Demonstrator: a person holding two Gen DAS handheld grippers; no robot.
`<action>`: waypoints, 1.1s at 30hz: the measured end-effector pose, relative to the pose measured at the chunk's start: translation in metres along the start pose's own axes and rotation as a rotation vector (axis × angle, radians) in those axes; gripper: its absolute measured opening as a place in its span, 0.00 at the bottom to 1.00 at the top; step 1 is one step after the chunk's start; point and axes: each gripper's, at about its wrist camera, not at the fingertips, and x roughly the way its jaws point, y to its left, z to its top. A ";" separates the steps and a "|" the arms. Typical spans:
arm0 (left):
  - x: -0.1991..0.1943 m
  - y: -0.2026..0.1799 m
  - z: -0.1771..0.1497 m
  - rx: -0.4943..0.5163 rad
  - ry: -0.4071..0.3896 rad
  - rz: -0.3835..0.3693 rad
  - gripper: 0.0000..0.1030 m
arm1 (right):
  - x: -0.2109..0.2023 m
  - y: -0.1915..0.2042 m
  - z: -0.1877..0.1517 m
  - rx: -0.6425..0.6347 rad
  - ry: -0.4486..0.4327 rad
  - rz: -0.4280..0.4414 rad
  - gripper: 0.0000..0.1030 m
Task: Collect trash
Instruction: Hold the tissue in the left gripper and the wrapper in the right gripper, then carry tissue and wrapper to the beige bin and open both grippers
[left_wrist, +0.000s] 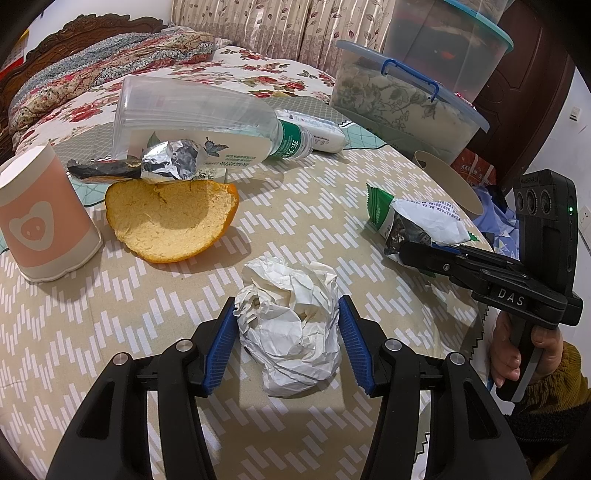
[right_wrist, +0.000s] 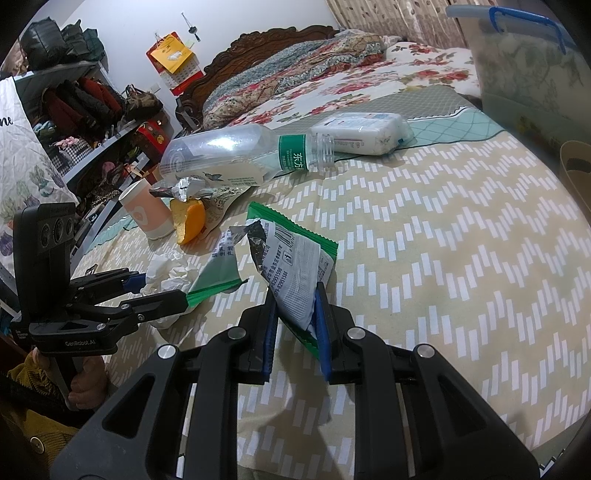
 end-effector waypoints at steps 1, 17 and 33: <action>0.000 0.000 0.000 0.000 0.000 0.000 0.50 | 0.000 0.001 0.000 0.000 0.000 0.000 0.21; -0.001 0.000 0.000 -0.007 -0.002 -0.021 0.45 | -0.014 -0.007 -0.003 0.034 -0.040 -0.007 0.21; 0.032 -0.118 0.105 0.134 0.039 -0.236 0.44 | -0.110 -0.120 0.011 0.169 -0.253 -0.211 0.21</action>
